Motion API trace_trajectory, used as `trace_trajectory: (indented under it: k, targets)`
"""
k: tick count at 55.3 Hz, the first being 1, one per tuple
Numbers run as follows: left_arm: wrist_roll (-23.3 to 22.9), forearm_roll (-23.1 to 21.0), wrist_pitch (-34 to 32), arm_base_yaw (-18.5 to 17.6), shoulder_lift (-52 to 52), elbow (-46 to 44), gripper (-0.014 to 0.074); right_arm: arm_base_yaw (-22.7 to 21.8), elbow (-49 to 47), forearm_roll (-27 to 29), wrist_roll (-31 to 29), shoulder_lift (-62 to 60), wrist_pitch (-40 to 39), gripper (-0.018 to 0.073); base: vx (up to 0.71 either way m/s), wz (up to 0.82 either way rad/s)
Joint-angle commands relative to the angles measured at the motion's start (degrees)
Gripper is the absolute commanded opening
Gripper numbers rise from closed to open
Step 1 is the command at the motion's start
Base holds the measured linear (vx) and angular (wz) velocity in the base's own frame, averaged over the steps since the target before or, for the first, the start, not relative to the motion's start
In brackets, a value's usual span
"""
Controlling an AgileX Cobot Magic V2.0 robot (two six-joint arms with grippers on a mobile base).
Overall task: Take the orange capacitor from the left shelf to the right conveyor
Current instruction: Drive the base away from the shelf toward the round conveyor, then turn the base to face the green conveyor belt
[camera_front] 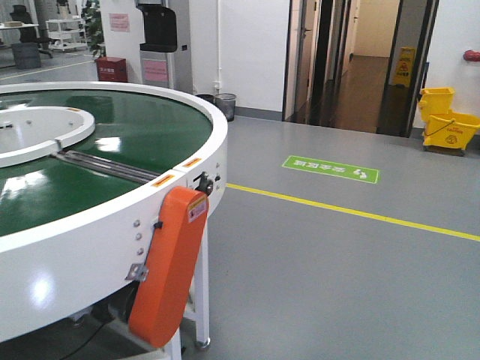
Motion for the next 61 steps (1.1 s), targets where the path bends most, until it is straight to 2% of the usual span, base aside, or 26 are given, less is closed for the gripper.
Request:
trace_trajectory:
  k: [1,31,61]
  targets:
    - [0.1,-0.3,-4.7,-0.3,-0.7,1.9,-0.0006,0.1,-1.8,0.2,-0.6,0.5,-4.5,0.0317,0.41,-0.15]
    - [0.1,-0.3,-4.7,-0.3,-0.7,1.9,-0.0006,0.1,-1.8,0.2,-0.6,0.5,-4.5,0.0317,0.4,0.0]
    - [0.1,-0.3,-4.7,-0.3,-0.7,1.9,-0.0006,0.1,-1.8,0.2,-0.6,0.5,-4.5,0.0317,0.34,0.33]
